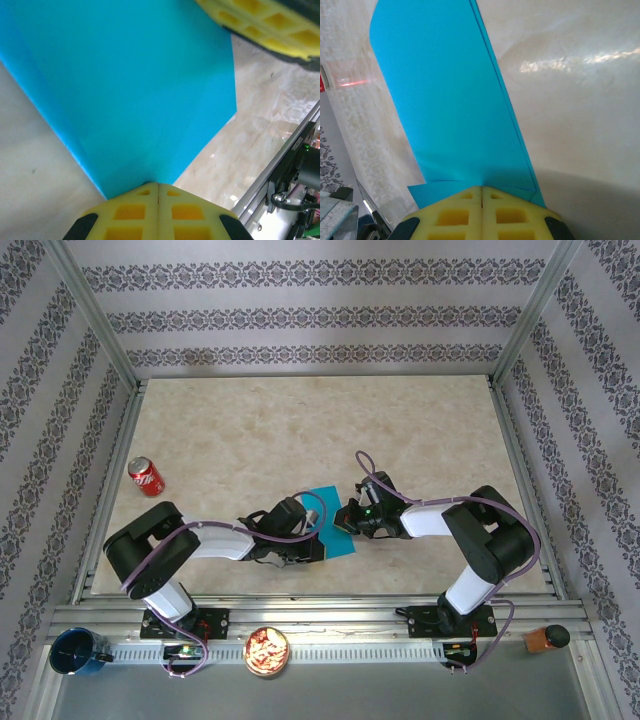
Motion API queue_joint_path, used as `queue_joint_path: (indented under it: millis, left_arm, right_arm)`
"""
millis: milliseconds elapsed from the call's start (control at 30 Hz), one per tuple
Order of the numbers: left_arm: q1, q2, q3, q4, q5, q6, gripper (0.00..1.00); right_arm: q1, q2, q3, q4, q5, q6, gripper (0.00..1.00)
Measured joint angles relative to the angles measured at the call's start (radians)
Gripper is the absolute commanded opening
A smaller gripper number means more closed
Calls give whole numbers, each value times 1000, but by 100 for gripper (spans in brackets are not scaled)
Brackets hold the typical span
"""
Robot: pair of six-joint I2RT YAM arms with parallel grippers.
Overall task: Fold a paper plane with a square sheet of paper (pick it up from the middle)
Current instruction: Fold the triangle a second time at the center of the table.
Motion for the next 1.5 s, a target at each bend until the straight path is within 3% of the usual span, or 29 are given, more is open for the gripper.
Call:
queue_joint_path:
  millis: [367,733,1000,1500]
  left_arm:
    - [7,-108,68,-90,-27,27,2]
    - [48,39,208,-117,-37,90,0]
    - [48,116,191,-135,-38,110,0]
    - [48,90,99,-13,-33,118,0]
  right_arm:
    - [0,0,0,0,0,0,0]
    - [0,0,0,0,0,0,0]
    - [0,0,0,1,-2,0,0]
    - [38,-66,14,-82,7,-50,0]
